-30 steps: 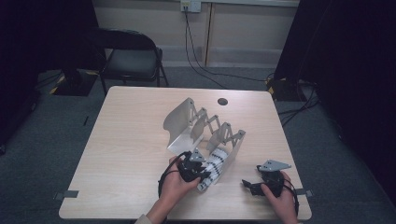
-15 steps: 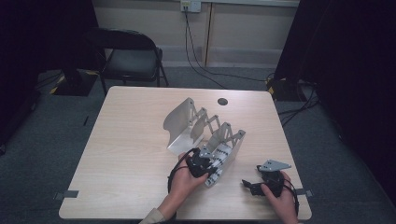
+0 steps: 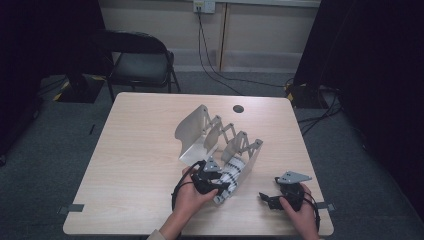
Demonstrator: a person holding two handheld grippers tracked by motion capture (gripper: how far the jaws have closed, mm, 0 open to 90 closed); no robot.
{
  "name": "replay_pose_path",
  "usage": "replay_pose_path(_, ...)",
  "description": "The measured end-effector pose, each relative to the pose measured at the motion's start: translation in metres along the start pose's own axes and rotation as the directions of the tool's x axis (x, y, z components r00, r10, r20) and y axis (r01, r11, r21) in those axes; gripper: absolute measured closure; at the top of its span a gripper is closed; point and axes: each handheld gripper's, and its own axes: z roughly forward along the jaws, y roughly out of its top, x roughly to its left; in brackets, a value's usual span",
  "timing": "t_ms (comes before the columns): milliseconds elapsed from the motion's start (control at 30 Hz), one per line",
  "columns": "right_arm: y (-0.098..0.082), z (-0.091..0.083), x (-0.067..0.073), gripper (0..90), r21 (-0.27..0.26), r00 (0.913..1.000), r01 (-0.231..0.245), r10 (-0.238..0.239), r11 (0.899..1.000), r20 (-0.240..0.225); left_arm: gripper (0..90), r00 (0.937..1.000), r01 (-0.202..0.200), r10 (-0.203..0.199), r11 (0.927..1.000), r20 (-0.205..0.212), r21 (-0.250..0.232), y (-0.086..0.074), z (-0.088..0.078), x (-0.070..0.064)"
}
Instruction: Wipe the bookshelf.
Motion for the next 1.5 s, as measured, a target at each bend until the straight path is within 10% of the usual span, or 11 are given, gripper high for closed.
replay_pose_path(733, 0.000, 0.000, 0.000, 11.3, 0.000, 1.0000, -0.001, 0.001, 1.000, -0.001, 76.3, 0.9990, 0.040, -0.042, 0.9966, 0.016, 0.072, -0.005, 0.021, -0.001)
replay_pose_path(1500, 0.000, 0.000, 0.000, 11.3, 0.000, 1.0000, -0.001, 0.001, 1.000, -0.001, 77.2, 0.9988, 0.028, -0.031, 0.9978, 0.038, 0.060, 0.023, -0.013, 0.002)
